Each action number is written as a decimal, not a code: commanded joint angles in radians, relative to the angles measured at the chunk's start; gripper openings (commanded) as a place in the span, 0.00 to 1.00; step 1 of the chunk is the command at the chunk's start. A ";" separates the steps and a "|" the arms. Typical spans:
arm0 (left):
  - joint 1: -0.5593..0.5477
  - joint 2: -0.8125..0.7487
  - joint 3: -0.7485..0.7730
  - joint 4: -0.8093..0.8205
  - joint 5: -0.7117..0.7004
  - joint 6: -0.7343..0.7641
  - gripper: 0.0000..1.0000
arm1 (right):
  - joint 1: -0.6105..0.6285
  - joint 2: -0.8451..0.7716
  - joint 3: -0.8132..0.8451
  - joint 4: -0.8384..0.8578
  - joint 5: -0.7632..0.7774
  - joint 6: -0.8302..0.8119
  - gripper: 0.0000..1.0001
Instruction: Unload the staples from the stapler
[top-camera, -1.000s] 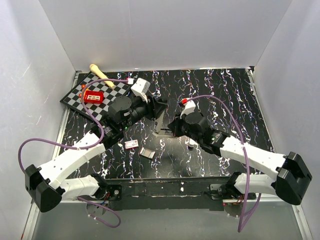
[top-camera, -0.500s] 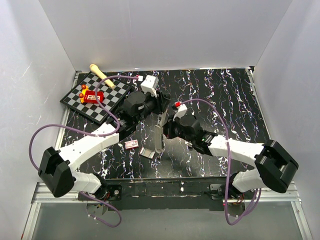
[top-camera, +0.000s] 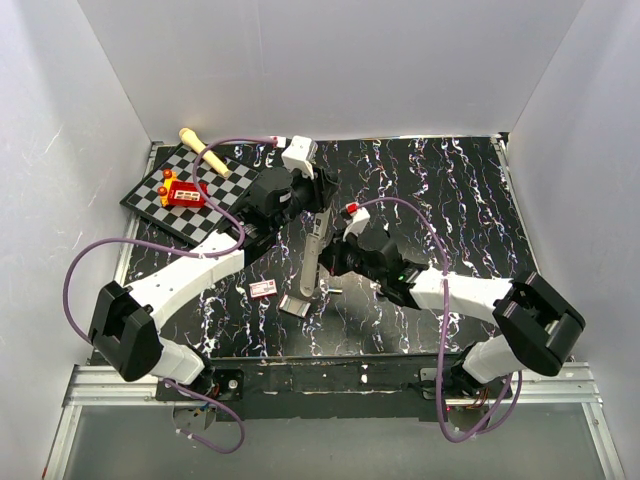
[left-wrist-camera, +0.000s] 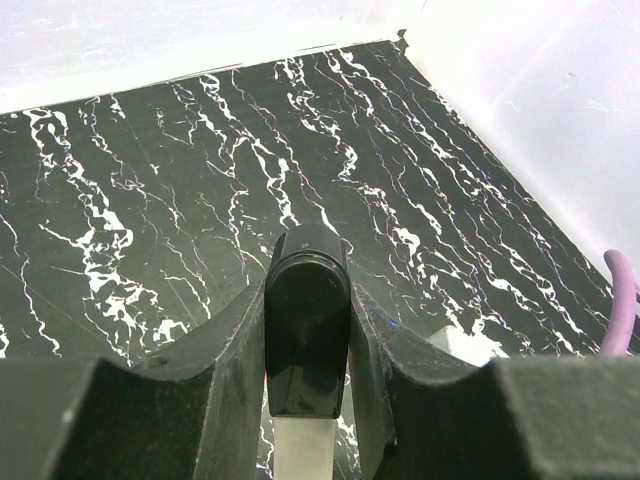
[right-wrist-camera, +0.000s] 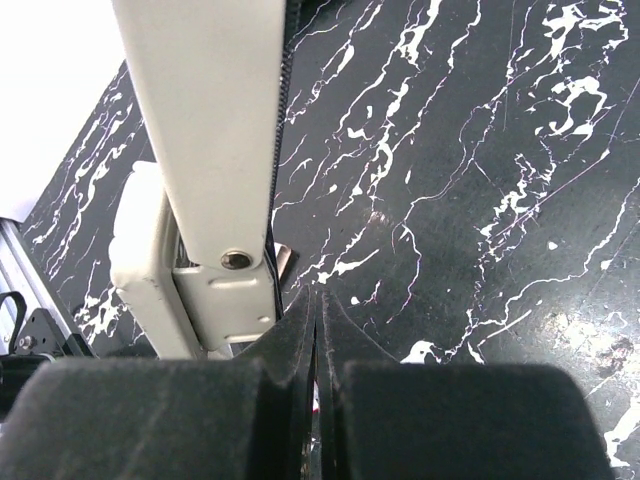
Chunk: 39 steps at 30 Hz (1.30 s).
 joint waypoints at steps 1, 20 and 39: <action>-0.002 -0.031 0.060 0.047 0.018 -0.006 0.00 | -0.003 -0.039 -0.014 0.075 -0.034 -0.010 0.01; 0.000 -0.313 0.014 -0.157 0.085 0.014 0.00 | -0.011 -0.441 0.025 -0.419 0.223 -0.148 0.01; -0.002 -0.437 -0.024 -0.116 0.052 -0.093 0.00 | 0.090 -0.564 -0.104 -0.404 -0.034 0.139 0.01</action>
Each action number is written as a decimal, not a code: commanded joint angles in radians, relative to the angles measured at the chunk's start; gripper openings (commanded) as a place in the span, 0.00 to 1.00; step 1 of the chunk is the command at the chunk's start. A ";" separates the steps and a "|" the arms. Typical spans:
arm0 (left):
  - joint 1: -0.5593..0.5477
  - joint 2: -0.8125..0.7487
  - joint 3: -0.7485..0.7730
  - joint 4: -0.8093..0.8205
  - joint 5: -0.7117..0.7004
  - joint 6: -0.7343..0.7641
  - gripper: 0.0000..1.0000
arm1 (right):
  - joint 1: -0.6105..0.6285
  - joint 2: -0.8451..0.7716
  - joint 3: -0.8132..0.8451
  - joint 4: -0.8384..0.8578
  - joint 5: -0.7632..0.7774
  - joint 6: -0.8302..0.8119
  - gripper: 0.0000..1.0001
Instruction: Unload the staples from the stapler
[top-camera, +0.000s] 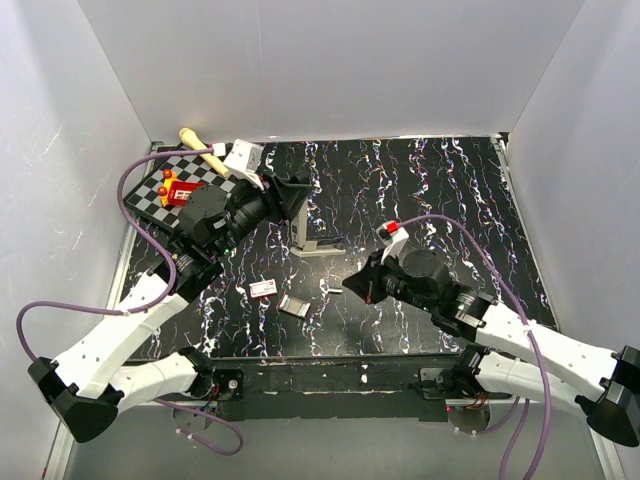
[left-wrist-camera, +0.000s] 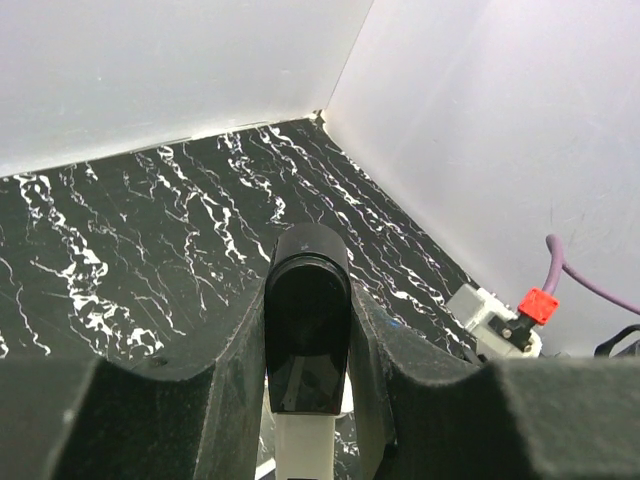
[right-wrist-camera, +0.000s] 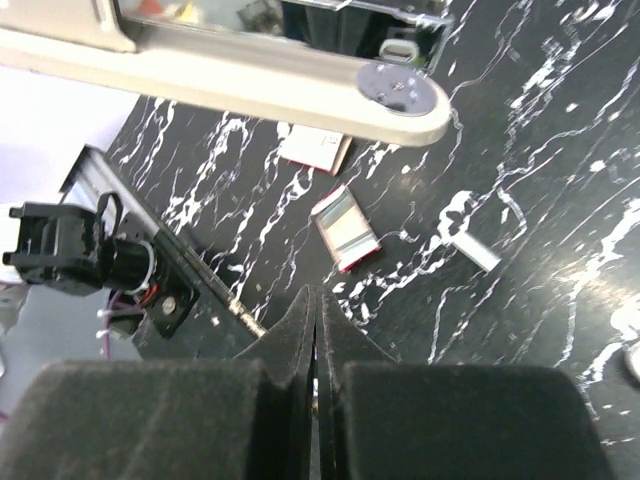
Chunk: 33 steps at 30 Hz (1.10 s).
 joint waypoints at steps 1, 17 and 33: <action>-0.002 -0.040 -0.010 0.074 -0.029 -0.052 0.00 | 0.046 0.034 -0.022 0.141 -0.025 0.107 0.01; 0.000 -0.095 -0.011 -0.003 0.014 -0.150 0.00 | 0.077 0.177 0.063 0.239 0.297 0.127 0.01; -0.002 -0.077 -0.007 -0.120 0.248 -0.121 0.00 | 0.077 0.212 0.412 0.117 0.160 -0.284 0.01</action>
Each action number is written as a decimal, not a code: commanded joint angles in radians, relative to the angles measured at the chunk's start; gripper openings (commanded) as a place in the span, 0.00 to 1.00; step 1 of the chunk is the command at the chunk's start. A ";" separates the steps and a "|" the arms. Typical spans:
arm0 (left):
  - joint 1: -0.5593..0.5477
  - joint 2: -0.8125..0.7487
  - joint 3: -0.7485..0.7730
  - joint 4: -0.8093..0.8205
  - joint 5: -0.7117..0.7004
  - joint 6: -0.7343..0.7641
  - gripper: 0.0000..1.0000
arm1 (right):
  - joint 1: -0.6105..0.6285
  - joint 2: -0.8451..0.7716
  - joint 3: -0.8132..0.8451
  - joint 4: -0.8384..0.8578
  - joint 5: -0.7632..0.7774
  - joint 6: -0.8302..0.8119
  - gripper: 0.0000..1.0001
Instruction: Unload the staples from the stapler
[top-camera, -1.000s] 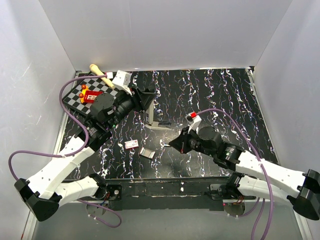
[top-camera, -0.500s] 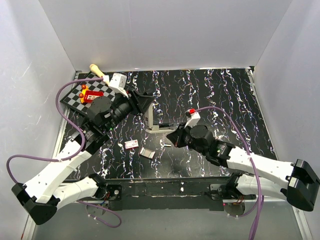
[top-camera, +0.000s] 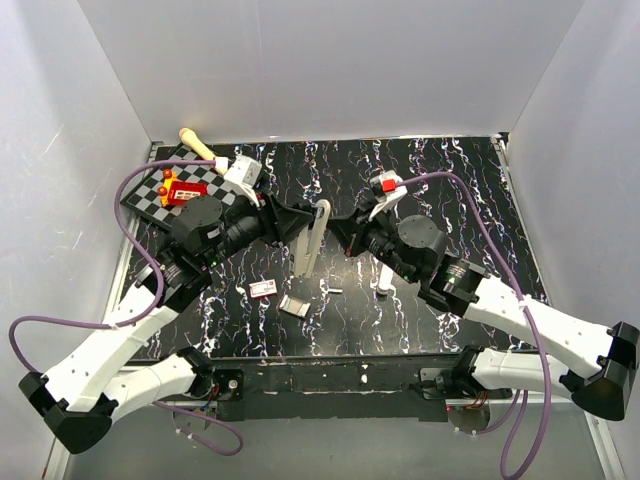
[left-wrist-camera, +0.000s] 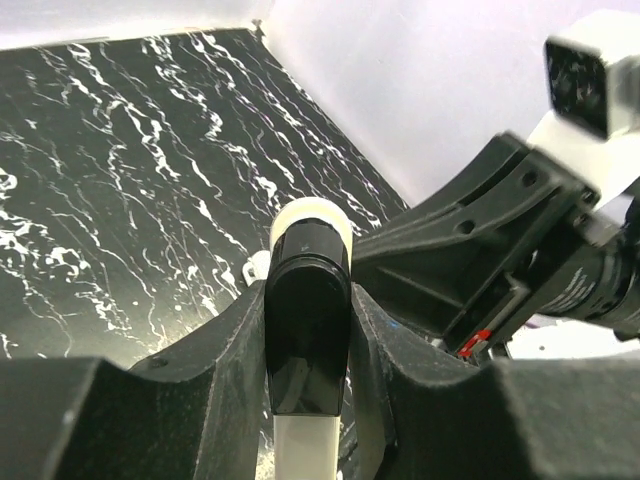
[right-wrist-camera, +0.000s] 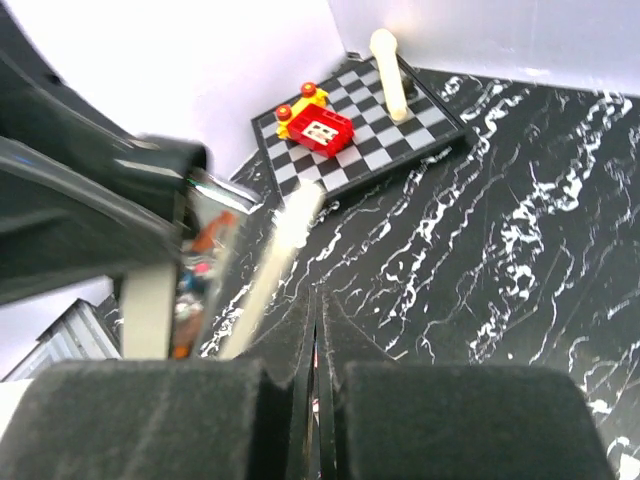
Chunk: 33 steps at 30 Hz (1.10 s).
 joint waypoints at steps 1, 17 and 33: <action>-0.002 0.016 0.033 0.044 0.132 0.019 0.00 | 0.005 0.010 0.084 -0.035 -0.102 -0.116 0.01; -0.001 0.154 0.099 0.039 0.197 0.128 0.00 | -0.061 -0.147 0.102 -0.416 0.031 -0.224 0.01; -0.002 0.131 0.104 0.117 0.631 0.179 0.00 | -0.182 -0.283 0.053 -0.520 -0.616 -0.273 0.01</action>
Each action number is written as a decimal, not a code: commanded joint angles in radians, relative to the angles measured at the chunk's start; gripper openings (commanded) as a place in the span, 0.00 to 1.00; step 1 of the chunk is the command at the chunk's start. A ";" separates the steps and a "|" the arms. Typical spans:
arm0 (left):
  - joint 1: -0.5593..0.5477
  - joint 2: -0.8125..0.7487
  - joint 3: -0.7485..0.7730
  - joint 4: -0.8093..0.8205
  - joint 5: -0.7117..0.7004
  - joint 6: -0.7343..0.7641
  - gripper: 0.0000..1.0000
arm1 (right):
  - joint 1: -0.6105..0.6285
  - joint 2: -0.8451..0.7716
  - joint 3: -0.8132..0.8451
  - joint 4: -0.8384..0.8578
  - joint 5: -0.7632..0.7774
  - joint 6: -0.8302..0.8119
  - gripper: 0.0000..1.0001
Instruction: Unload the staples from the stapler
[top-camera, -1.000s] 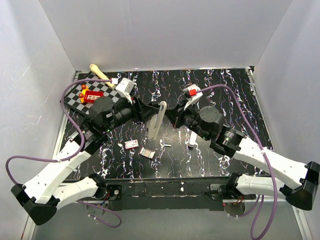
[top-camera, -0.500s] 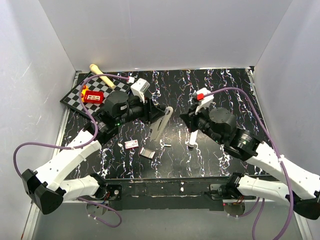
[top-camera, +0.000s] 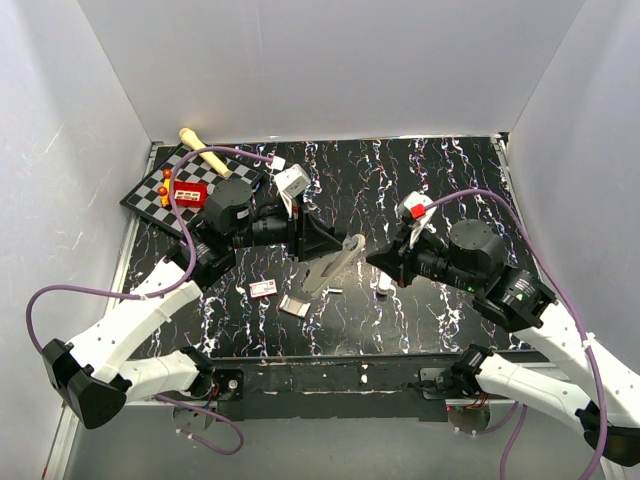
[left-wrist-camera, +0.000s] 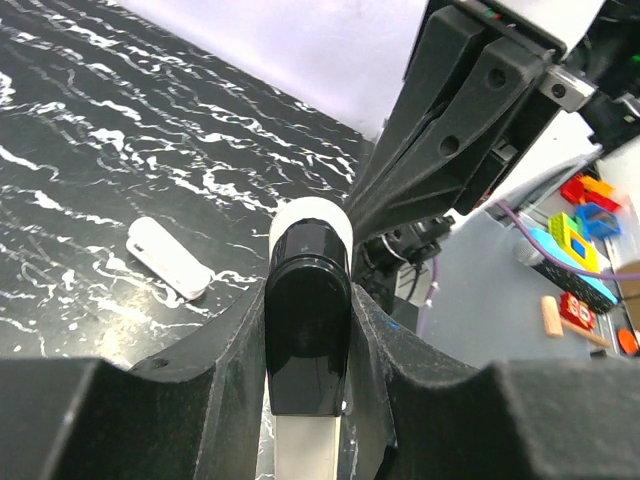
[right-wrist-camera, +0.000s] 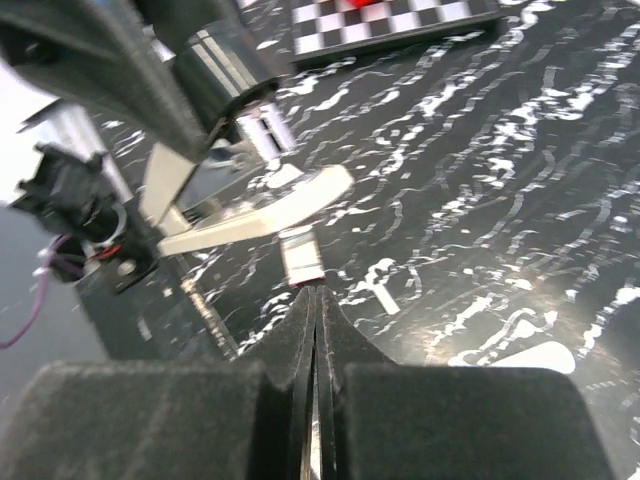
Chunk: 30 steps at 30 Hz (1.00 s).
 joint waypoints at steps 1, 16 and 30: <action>-0.002 -0.044 0.053 0.086 0.152 0.014 0.00 | -0.006 -0.015 -0.003 0.016 -0.252 -0.023 0.01; -0.141 0.139 0.114 -0.059 0.442 0.177 0.00 | 0.010 0.368 0.371 0.075 -0.560 -0.096 0.01; -0.177 0.108 0.131 -0.104 0.217 0.239 0.00 | 0.013 0.263 0.252 0.007 -0.430 -0.150 0.01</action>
